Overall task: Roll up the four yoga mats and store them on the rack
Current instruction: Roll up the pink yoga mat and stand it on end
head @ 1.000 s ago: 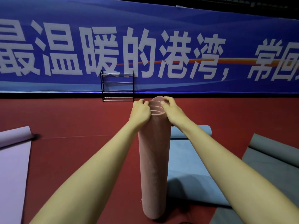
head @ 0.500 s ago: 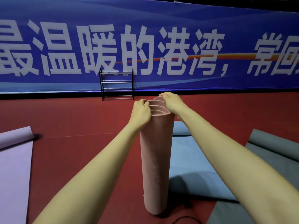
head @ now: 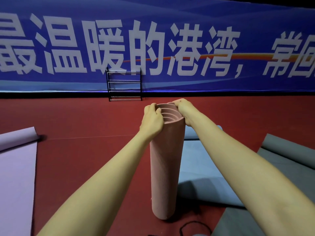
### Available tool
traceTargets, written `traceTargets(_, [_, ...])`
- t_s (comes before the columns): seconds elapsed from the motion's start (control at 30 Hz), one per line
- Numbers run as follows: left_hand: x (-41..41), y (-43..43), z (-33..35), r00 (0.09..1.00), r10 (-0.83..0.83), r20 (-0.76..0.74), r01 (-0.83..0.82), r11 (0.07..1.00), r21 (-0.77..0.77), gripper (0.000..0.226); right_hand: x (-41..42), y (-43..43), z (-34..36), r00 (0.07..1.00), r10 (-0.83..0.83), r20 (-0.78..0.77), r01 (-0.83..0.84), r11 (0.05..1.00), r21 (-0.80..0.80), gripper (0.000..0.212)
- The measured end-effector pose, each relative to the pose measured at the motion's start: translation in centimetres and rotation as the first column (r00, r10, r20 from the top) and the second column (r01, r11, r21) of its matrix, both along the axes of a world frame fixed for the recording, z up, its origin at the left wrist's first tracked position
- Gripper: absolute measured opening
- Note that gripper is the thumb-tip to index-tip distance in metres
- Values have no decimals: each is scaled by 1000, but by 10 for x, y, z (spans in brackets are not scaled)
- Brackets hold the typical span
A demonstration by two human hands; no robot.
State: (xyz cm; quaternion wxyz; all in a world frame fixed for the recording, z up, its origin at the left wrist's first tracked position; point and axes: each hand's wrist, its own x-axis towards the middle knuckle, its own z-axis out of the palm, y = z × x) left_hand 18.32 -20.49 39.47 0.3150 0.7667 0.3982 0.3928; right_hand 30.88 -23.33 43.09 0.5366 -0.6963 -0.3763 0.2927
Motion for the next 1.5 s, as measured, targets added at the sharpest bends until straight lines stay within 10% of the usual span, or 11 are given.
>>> traceTargets(0.37, [-7,-9,-23,999,-26,-30,25,999,-42,42,7,9,-39,993,-50,109,64,990,-129,44])
traceTargets(0.6, [-14,-9,-47,994,-56,89,65,993,-96,42,10,9,-73,973,-36,-226,19,997,-76,49])
traceTargets(0.8, [-22,-12,-41,928,19,371,180,851,-493,61,-4,2,-66,926,-12,-376,3,1000,-24,44])
traceTargets(0.9, [-36,-15,-28,928,63,366,190,767,-613,34,-11,-28,-71,852,279,-443,-251,960,123,50])
traceTargets(1.1, [-76,-10,-29,987,13,160,66,875,-480,17,-34,-55,-116,863,441,247,-451,892,-21,135])
traceTargets(1.5, [-126,-16,5,917,46,397,142,890,-432,11,-78,-79,-50,843,277,460,-369,922,121,122])
